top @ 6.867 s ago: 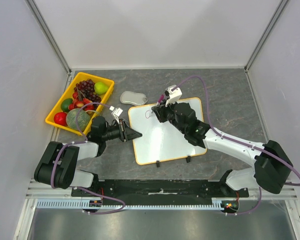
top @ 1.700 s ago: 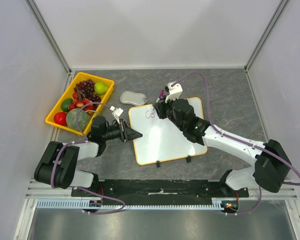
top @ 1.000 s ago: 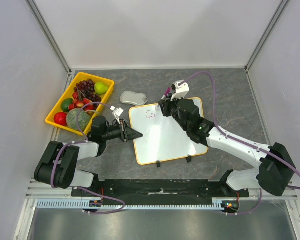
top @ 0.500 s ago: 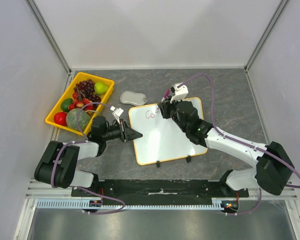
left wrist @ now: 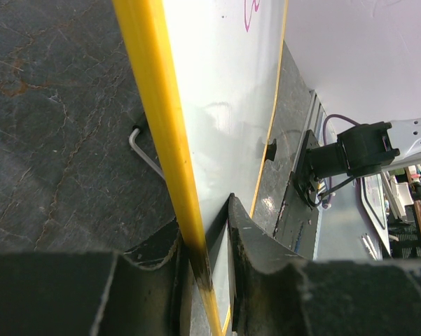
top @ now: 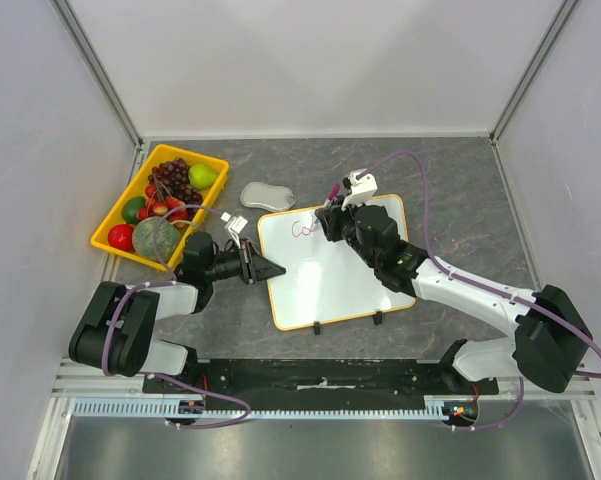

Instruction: Write a sentence on the whiteboard

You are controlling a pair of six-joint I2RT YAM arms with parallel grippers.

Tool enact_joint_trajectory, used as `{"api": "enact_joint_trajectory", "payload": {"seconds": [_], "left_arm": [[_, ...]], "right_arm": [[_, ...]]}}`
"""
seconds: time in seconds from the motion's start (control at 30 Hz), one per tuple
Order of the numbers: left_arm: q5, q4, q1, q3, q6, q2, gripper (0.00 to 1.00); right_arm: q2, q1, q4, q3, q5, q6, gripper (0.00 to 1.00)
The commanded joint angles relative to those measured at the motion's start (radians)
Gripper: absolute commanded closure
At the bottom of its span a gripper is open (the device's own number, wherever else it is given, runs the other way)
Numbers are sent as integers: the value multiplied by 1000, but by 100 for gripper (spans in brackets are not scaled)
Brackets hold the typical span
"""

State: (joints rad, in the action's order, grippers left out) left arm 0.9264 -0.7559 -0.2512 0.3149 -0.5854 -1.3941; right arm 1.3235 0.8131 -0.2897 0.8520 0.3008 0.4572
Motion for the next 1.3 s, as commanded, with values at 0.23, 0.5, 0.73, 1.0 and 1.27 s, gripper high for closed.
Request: {"api": "enact_joint_trajectory", "payload": {"seconds": [0.23,0.5,0.73,1.0,1.27], "left_arm": [[-12,27,-19,7,101,-11,98],[-12,32,-19,9,101,-14,98],[-14,32,-20,10,102,-13,98],[-14,33,-19,10,101,-13,98],[-14,33,-19,9,102,-14,98]], "right_arm": [[-15,-6,47,-11,26,-25,100],[-18,-6,63,-5,43,-43,100],[-18,-8,67,-1,69,-48,100],[-7,-9,66,36,103,-37,100],[11,-14,67,79,123,-28,100]]}}
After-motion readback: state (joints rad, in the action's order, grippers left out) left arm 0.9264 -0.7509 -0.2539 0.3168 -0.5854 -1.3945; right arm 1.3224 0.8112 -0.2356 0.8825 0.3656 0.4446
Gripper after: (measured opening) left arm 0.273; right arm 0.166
